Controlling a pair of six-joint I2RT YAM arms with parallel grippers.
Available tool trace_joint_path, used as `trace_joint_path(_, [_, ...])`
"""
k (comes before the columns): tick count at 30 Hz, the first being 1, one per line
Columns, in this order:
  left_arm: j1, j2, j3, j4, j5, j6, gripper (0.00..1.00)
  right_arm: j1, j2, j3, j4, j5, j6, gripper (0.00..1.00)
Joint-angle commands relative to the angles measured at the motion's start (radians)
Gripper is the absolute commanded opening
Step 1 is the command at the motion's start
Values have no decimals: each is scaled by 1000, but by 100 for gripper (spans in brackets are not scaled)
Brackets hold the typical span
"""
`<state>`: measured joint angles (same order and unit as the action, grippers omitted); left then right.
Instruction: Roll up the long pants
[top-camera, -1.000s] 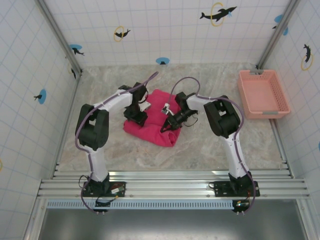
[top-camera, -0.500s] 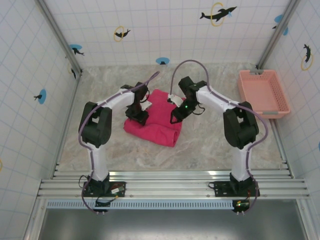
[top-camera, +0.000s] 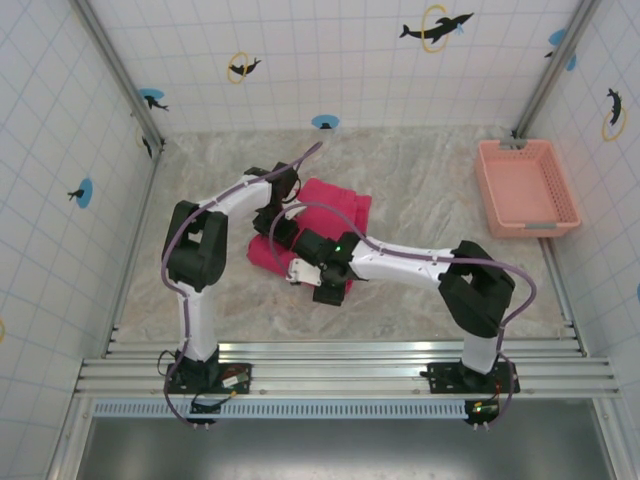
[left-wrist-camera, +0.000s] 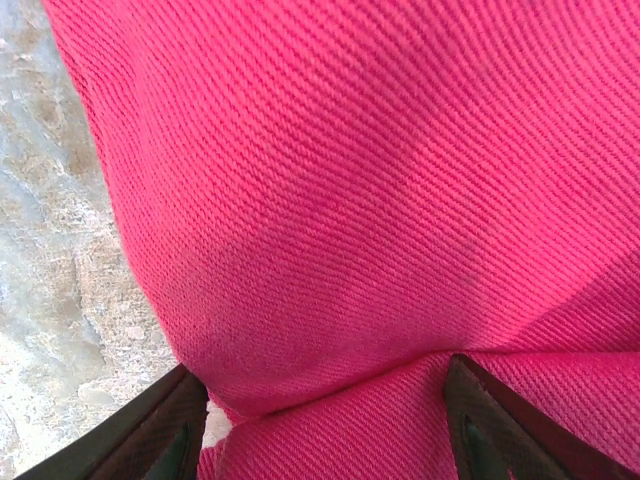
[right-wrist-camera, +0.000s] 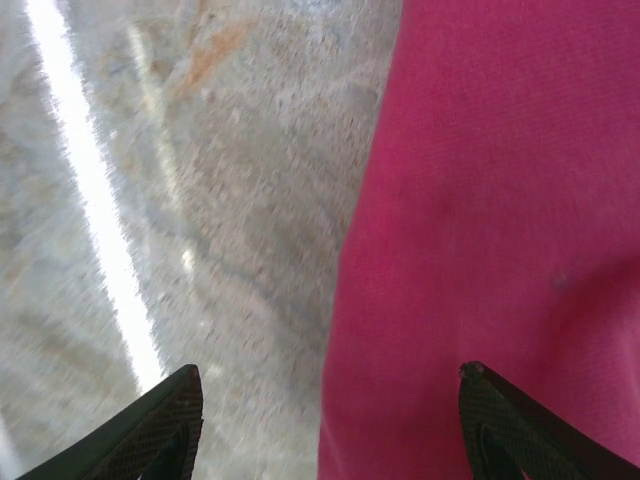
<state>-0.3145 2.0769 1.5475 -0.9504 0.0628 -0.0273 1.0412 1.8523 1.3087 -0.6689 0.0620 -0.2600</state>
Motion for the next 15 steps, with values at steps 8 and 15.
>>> trace_joint_path(8, [-6, 51, -29, -28, -48, 28, 64, 22, 190, 3, 171, 219, -94, 68])
trace_joint_path(15, [-6, 26, -52, -28, -61, 35, 64, 26, 219, -22, 263, 352, -168, 62])
